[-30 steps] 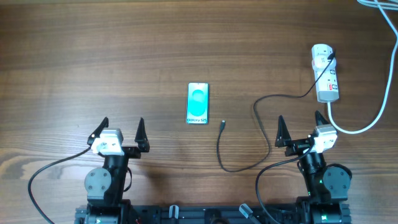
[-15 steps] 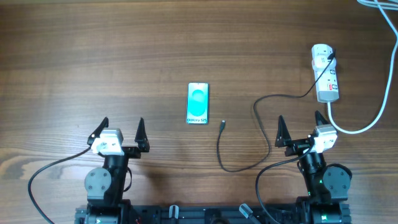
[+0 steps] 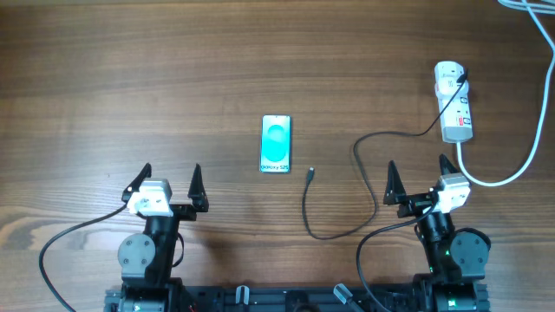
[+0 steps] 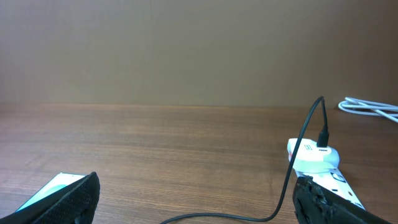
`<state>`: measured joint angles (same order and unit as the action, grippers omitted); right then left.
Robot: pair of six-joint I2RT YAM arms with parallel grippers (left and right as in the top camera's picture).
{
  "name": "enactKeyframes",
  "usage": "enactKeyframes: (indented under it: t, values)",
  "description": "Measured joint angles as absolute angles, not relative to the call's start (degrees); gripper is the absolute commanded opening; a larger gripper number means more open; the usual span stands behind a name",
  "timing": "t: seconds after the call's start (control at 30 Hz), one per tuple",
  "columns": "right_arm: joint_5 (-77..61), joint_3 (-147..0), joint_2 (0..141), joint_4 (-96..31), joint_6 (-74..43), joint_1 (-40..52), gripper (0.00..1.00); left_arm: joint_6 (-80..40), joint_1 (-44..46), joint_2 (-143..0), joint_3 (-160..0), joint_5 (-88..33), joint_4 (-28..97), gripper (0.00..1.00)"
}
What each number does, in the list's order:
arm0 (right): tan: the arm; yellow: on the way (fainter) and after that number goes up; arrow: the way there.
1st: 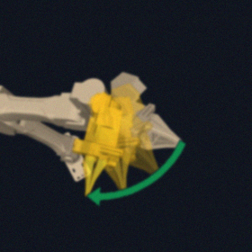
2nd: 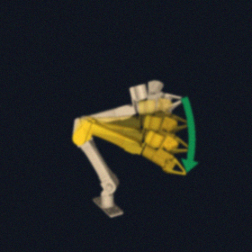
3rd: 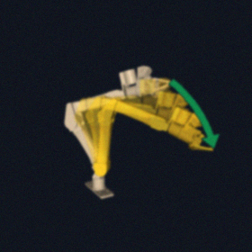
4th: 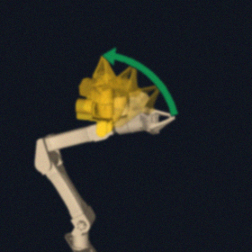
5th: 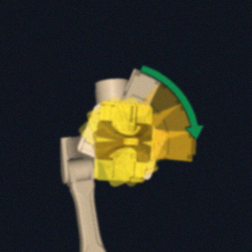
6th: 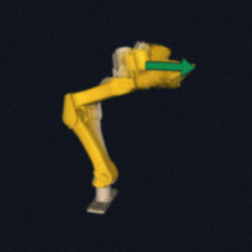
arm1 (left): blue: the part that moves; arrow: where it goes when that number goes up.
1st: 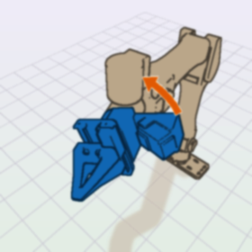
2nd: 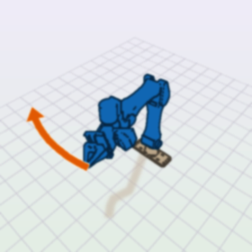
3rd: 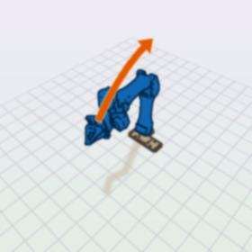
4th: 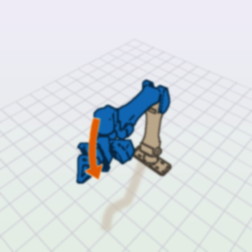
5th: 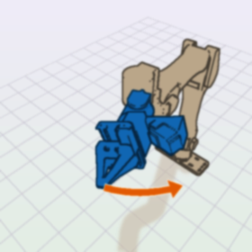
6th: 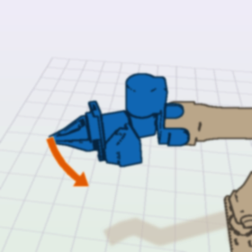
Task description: Plug charger to phone and switch on socket
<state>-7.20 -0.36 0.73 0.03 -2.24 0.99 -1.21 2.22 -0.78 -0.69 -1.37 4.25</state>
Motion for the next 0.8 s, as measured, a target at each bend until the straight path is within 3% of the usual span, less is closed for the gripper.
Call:
enactKeyframes:
  t: [0.23, 0.43, 0.8]
  values:
    - [-7.2, -0.4, 0.7, 0.0, -2.2, 1.0, 0.99, -1.3, 2.2, -0.8, -0.7, -2.1, 4.1, 1.00]
    - [-7.2, -0.4, 0.7, 0.0, -2.2, 1.0, 1.00, -1.8, 2.2, -0.8, -0.6, -13.3, 0.8, 1.00]
    - [-7.2, -0.4, 0.7, 0.0, -2.2, 1.0, 1.00, -18.0, 2.2, -0.7, -0.3, -21.0, -29.5, 1.00]
